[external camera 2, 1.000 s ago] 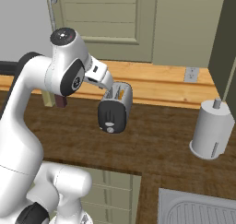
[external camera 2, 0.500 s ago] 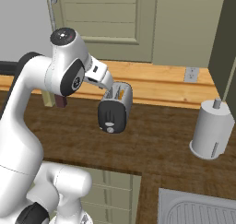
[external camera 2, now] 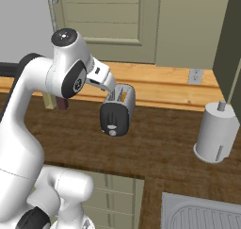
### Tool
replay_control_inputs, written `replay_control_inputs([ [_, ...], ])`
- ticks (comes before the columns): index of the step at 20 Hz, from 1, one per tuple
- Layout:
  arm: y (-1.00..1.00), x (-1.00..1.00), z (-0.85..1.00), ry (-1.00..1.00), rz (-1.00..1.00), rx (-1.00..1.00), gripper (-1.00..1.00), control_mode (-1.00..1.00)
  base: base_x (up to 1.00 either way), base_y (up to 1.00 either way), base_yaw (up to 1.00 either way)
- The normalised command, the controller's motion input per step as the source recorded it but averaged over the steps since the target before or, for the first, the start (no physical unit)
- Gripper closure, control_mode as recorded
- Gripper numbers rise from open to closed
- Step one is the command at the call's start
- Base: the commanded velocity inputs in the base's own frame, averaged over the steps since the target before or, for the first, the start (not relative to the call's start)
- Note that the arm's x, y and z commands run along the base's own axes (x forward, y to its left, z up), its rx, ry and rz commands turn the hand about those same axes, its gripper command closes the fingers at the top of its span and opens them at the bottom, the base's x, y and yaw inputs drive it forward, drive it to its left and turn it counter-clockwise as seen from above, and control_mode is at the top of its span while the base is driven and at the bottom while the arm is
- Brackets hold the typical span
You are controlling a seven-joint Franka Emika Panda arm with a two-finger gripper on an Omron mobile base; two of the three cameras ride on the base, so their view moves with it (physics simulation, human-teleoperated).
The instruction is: Start the toaster. Once the lever pops up, take the bread to the plate on the dining counter.
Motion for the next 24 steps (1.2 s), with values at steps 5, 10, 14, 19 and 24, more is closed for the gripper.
replay_control_inputs([
  [5, 0.0, 0.0, 0.0, 0.0, 0.0, 0.0, -1.0, -1.0, 0.0, 0.0, 0.0],
  [10, 0.0, 0.0, 0.0, 0.0, 0.0, 0.0, -1.0, -1.0, 0.0, 0.0, 0.0],
  [14, 0.0, 0.0, 0.0, 0.0, 0.0, 0.0, -1.0, -1.0, 0.0, 0.0, 0.0],
  [19, 0.0, 0.0, 0.0, 0.0, 0.0, 0.0, -1.0, -1.0, 0.0, 0.0, 0.0],
  [24, 0.0, 0.0, 0.0, 0.0, 0.0, 0.0, -1.0, -1.0, 0.0, 0.0, 0.0],
])
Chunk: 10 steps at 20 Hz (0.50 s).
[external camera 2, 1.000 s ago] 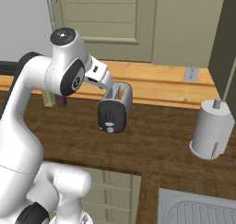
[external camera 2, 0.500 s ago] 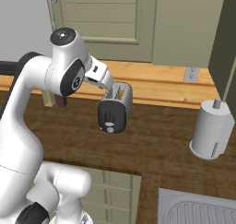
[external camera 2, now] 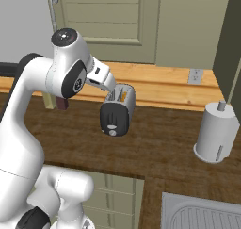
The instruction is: Start the toaster. Once the lever pops up, take the bread to the plate on the dining counter.
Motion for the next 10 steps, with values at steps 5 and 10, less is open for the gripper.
replay_control_inputs([
  [5, 0.0, 0.0, 0.0, 0.0, 0.0, 0.0, -1.0, -1.0, 0.0, 0.0, 0.0],
  [10, 0.0, 0.0, 0.0, 0.0, 0.0, 0.0, -1.0, -1.0, 0.0, 0.0, 0.0],
])
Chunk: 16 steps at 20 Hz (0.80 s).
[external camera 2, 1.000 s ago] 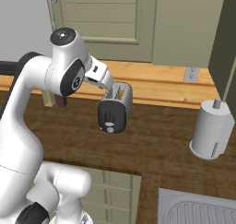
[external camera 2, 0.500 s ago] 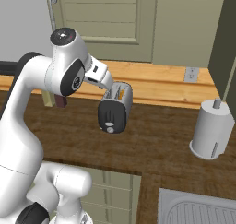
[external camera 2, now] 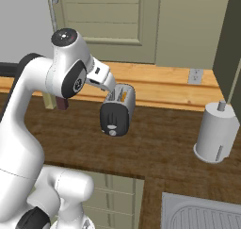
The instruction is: Start the toaster. Once the lever pops up, take the bread to the plate on the dining counter.
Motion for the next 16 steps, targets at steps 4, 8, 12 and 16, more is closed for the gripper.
replay_control_inputs([
  [4, 0.0, 0.0, 0.0, 0.0, 0.0, 0.0, -1.0, -1.0, 0.0, 0.0, 0.0],
  [8, 0.0, 0.0, 0.0, 0.0, 0.0, 0.0, -1.0, -1.0, 0.0, 0.0, 0.0],
  [12, 0.0, 0.0, 0.0, 0.0, 0.0, 0.0, -1.0, -1.0, 0.0, 0.0, 0.0],
  [16, 0.0, 0.0, 0.0, 0.0, 0.0, 0.0, -1.0, -1.0, 0.0, 0.0, 0.0],
])
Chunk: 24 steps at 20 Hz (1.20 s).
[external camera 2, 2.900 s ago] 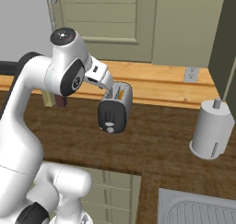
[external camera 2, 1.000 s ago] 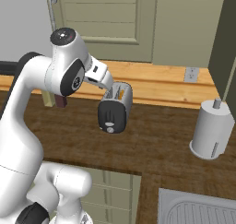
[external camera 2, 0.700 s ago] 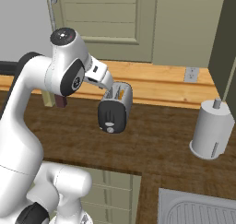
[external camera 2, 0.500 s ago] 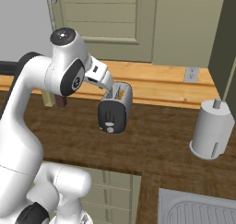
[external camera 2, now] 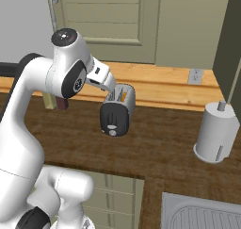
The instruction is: Start the toaster. Once the lever pops up, take the bread to the plate on the dining counter.
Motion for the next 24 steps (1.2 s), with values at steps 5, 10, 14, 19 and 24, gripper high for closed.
replay_control_inputs([
  [5, 0.0, 0.0, 0.0, 0.0, 0.0, 0.0, -1.0, -1.0, 0.0, 0.0, 0.0],
  [10, 0.0, 0.0, 0.0, 0.0, 0.0, 0.0, -1.0, -1.0, 0.0, 0.0, 0.0],
  [14, 0.0, 0.0, 0.0, 0.0, 0.0, 0.0, -1.0, -1.0, 0.0, 0.0, 0.0],
  [19, 0.0, 0.0, 0.0, 0.0, 0.0, 0.0, -1.0, -1.0, 0.0, 0.0, 0.0],
  [24, 0.0, 0.0, 0.0, 0.0, 0.0, 0.0, -1.0, -1.0, 0.0, 0.0, 0.0],
])
